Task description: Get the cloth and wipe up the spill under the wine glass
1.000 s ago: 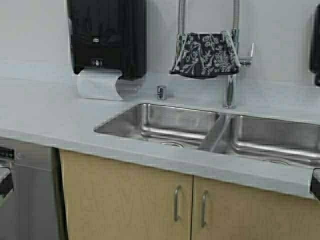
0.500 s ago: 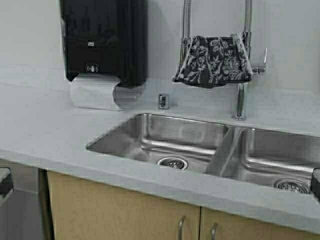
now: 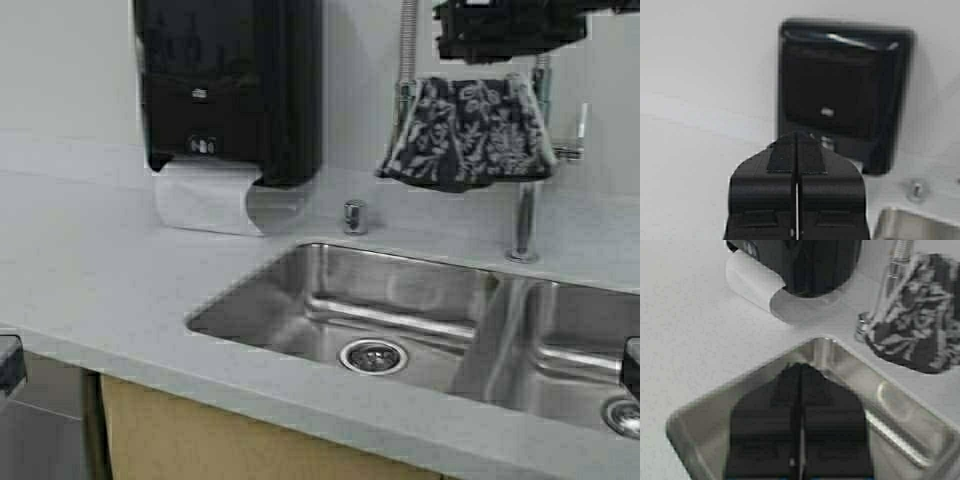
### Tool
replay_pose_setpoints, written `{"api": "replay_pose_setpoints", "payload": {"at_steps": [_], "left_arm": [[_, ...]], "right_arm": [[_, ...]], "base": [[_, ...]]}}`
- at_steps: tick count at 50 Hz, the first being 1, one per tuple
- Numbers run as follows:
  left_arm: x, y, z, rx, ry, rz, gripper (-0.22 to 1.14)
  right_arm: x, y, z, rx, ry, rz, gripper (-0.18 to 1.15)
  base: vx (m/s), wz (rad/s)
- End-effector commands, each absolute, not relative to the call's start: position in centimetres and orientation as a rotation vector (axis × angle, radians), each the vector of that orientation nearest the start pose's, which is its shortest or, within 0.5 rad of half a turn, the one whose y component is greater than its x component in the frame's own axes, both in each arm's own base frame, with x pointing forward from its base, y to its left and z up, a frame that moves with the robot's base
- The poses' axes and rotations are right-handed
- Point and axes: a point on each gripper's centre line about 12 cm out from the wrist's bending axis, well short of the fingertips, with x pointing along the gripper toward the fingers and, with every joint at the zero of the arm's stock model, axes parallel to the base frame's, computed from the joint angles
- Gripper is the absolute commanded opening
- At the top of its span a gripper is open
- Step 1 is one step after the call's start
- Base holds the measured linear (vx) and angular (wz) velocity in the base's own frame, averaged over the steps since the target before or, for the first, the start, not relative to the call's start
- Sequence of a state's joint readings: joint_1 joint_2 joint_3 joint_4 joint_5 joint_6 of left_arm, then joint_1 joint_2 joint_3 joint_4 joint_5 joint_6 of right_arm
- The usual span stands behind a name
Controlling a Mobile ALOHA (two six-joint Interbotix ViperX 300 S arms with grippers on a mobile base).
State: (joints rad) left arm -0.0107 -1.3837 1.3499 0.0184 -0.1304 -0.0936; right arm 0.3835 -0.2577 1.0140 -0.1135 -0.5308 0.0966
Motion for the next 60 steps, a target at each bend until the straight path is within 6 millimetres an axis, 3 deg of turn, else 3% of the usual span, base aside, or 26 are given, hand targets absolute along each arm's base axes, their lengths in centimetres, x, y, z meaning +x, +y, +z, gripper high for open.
{"api": "replay_pose_setpoints", "payload": {"at_steps": [1,8,17,30,45,60], "left_arm": [[13.3,-0.2,27.9,-0.079,-0.186,-0.022,0.02],[13.3,-0.2,27.9,-0.080,-0.185,-0.020,0.02],[13.2,-0.2,27.9,-0.080,-0.191,-0.021,0.02],[13.1,-0.2,27.9,-0.084,-0.196,-0.021,0.02],[13.1,-0.2,27.9,-0.082,-0.197,-0.021,0.02],[13.0,-0.2,28.0,-0.081,-0.205,-0.021,0.02]], "right_arm": [[30.5,11.2,19.4,0.054,0.229,0.342,0.44],[31.5,9.5,18.0,0.131,0.260,0.235,0.71],[33.1,9.5,16.5,0.130,0.277,0.213,0.96],[35.7,10.4,15.0,0.111,0.275,0.224,0.97],[39.8,9.2,13.7,0.103,0.248,0.169,0.97],[42.2,9.3,11.9,0.105,0.265,0.157,0.97]], "base": [[0.16,0.14],[0.14,0.11],[0.11,0.05],[0.08,0.02],[0.06,0.02],[0.04,0.01]]}}
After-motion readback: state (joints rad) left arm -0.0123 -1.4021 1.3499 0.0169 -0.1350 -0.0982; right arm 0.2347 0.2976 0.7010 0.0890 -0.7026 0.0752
